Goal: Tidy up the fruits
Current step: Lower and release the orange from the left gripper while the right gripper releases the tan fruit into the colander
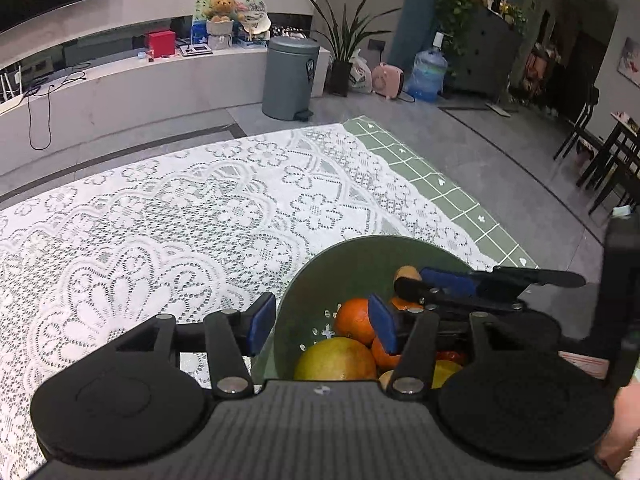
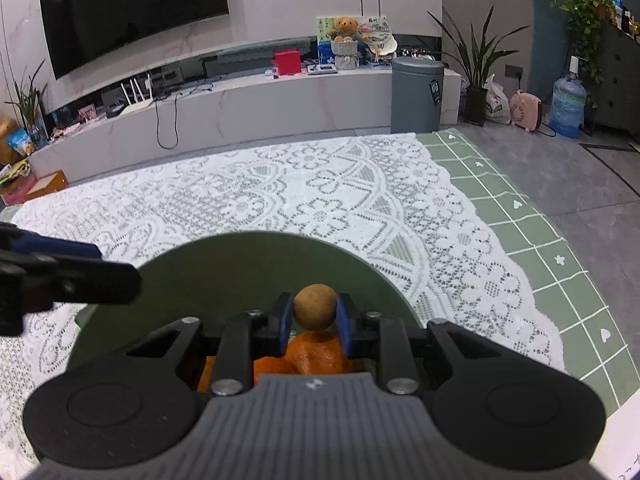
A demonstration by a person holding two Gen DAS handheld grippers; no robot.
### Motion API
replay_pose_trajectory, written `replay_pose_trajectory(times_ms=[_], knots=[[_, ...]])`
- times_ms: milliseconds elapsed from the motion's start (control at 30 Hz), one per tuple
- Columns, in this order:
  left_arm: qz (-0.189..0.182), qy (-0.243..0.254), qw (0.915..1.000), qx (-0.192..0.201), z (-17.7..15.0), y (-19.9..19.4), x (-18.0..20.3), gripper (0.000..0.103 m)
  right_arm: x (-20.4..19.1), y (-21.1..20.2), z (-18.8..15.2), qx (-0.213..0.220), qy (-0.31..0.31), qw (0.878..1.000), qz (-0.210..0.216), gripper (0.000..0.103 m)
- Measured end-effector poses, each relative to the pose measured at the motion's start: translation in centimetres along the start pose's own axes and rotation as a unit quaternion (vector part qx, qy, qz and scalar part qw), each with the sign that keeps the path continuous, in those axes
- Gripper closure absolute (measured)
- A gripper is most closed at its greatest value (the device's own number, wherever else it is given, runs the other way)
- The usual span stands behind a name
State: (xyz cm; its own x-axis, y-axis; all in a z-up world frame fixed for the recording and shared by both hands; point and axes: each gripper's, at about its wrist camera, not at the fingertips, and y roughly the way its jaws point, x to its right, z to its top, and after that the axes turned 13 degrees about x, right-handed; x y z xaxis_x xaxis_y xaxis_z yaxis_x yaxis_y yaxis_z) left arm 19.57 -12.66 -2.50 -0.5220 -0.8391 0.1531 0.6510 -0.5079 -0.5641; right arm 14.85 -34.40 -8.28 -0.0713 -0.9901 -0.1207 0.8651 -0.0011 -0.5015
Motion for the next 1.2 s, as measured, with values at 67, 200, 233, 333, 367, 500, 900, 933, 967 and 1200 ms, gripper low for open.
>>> replay_pose_trajectory(times_ms=[67, 200, 233, 333, 367, 500, 900, 933, 967, 1200], knots=[[0.002, -0.002, 1.0000, 0.001, -0.1, -0.2, 0.0, 0.040, 0.1, 0.1, -0.1, -0.003, -0.001, 1.000, -0.001, 0.082], [0.003, -0.003, 1.0000, -0.003, -0.4, -0.3, 0.1, 0.040, -0.1, 0.1, -0.2, -0.003, -0.006, 1.000, -0.002, 0.082], [0.005, -0.003, 1.0000, -0.004, -0.6, -0.3, 0.0, 0.040, -0.2, 0.1, -0.2, -0.004, -0.005, 1.000, -0.003, 0.082], [0.009, -0.007, 0.9999, -0.007, -0.9, -0.5, -0.1, 0.040, -0.2, 0.0, -0.2, -0.002, -0.002, 1.000, -0.005, 0.081], [0.010, -0.009, 0.9999, -0.008, -1.0, -0.6, -0.1, 0.040, -0.2, 0.0, -0.2, -0.002, -0.001, 1.000, -0.004, 0.081], [0.014, -0.009, 0.9998, -0.010, -1.3, -0.9, -0.1, 0.040, -0.2, -0.3, -0.1, 0.003, 0.002, 1.000, -0.003, 0.071], [0.037, -0.009, 0.9988, 0.029, -1.1, -4.3, -0.2, 0.040, -0.5, -3.8, 0.4, 0.080, 0.030, 0.996, -0.001, 0.036], [0.041, -0.008, 0.9985, 0.036, -1.1, -4.8, -0.2, 0.040, -0.6, -4.3, 0.4, 0.089, 0.032, 0.996, -0.001, 0.031], [0.044, -0.006, 0.9980, 0.044, -1.1, -5.4, -0.2, 0.040, -0.7, -4.9, 0.3, 0.100, 0.034, 0.994, -0.001, 0.029], [0.078, 0.016, 0.9908, 0.109, -1.5, -9.5, 0.0, 0.037, -2.1, -10.1, -0.3, 0.177, 0.025, 0.984, 0.005, 0.019]])
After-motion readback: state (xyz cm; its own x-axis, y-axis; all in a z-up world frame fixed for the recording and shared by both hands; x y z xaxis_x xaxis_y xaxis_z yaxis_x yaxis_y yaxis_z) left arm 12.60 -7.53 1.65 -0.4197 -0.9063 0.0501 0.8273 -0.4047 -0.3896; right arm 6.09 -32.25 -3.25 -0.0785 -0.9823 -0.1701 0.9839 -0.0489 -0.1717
